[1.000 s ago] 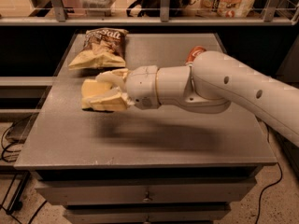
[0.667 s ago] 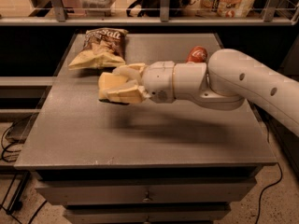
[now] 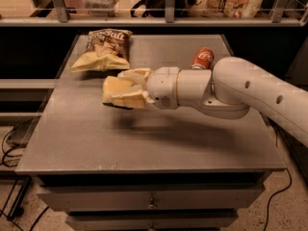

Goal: Move sponge near brown chip bag

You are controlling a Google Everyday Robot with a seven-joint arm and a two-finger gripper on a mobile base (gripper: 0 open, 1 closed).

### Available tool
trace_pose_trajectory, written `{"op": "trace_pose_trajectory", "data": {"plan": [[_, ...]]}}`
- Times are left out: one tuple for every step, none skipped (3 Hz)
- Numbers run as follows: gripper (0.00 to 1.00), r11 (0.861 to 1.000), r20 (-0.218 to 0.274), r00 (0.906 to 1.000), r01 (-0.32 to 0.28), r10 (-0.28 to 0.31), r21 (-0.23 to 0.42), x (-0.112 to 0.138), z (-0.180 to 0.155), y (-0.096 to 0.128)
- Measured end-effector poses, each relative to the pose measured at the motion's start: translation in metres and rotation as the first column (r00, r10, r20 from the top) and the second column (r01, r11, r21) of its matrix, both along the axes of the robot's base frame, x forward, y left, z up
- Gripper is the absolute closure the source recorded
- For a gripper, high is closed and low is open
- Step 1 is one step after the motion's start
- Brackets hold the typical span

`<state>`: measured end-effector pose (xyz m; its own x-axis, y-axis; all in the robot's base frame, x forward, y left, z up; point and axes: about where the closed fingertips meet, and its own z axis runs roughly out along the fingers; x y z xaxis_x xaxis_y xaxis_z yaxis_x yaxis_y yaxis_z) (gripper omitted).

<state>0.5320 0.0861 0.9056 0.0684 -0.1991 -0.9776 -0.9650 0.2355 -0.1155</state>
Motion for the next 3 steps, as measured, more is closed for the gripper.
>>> {"op": "trace_pose_trajectory", "data": {"plan": [[1.0, 0.997, 0.005, 0.9975, 0.071, -0.071, 0.015, 0.029, -0.011, -0.011], [0.84, 0.99, 0.017, 0.9897, 0.142, -0.142, 0.013, 0.066, -0.017, -0.029], [0.6, 0.98, 0.037, 0.9795, 0.198, -0.198, 0.009, 0.099, -0.016, -0.047]]}}
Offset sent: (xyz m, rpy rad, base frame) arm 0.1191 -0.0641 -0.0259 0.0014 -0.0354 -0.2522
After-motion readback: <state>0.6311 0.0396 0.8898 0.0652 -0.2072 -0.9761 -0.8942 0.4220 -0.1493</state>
